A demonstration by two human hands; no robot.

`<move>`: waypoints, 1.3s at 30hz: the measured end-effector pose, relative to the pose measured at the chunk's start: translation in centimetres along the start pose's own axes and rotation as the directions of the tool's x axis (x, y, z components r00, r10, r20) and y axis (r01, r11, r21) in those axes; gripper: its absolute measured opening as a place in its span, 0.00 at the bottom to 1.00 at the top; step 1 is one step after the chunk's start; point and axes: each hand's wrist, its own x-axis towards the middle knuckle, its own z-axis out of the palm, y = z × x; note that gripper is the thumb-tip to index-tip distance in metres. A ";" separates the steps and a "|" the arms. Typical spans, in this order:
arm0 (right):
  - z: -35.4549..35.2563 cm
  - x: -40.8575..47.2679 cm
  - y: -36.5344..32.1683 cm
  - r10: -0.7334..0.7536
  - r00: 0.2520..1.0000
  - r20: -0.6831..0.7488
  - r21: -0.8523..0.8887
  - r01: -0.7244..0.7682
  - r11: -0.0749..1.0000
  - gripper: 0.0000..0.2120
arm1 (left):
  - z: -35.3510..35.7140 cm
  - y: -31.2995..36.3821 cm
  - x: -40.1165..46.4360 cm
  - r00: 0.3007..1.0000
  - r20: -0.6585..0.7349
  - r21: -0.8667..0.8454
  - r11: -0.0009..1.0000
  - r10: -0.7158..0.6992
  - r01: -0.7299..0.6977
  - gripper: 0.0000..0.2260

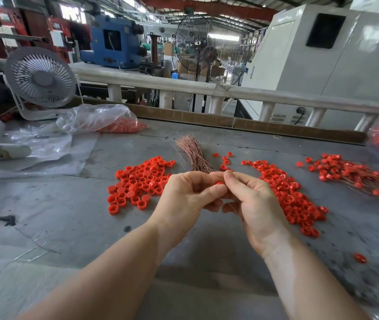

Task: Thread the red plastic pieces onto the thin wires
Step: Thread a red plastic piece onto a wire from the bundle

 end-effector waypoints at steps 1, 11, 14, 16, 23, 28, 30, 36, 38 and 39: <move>0.0 0.0 0.0 -0.003 1.000 0.007 -0.006 0.003 1.000 0.14 | 0.0 0.0 0.0 1.000 -0.004 0.011 1.000 0.006 -0.006 0.10; -0.1 0.1 0.2 -0.006 1.000 -0.007 -0.003 0.006 1.000 0.12 | 0.0 -0.4 0.1 0.998 0.046 -0.110 0.993 -0.044 0.049 0.06; -0.2 0.2 0.3 -0.025 1.000 -0.017 -0.030 0.025 0.999 0.10 | 0.0 -0.6 0.2 0.992 0.090 -0.207 0.973 -0.090 0.106 0.06; -0.1 0.2 0.3 -0.027 0.999 -0.017 -0.041 0.027 0.999 0.11 | 0.0 -0.7 0.2 0.992 0.079 -0.204 0.972 -0.098 0.112 0.07; -0.1 0.0 0.2 0.023 0.988 0.154 -0.002 -0.023 1.000 0.20 | 0.0 -1.1 0.4 0.994 0.014 -0.158 0.982 -0.106 0.107 0.03; 0.3 -0.2 0.6 -0.036 0.984 0.172 -0.024 0.041 0.999 0.17 | 0.1 -1.2 0.2 0.998 -0.011 -0.037 0.998 -0.058 0.058 0.06; 0.2 -0.2 0.7 -0.072 0.982 0.174 -0.026 0.078 0.997 0.16 | 0.1 -1.0 0.3 0.998 -0.017 -0.018 0.998 -0.053 0.052 0.05; 0.4 0.0 1.0 -0.100 0.983 0.157 -0.036 0.107 0.994 0.12 | 0.4 -0.9 0.2 0.999 -0.045 0.003 1.000 -0.028 0.028 0.04; 0.4 0.0 1.0 -0.104 0.982 0.159 -0.036 0.111 0.993 0.11 | 0.4 -0.9 0.1 0.998 -0.052 0.016 1.000 -0.024 0.025 0.04; 0.4 -0.1 1.0 -0.105 0.982 0.159 -0.033 0.112 0.993 0.10 | 0.4 -0.9 0.1 0.998 -0.055 0.021 1.000 -0.022 0.023 0.04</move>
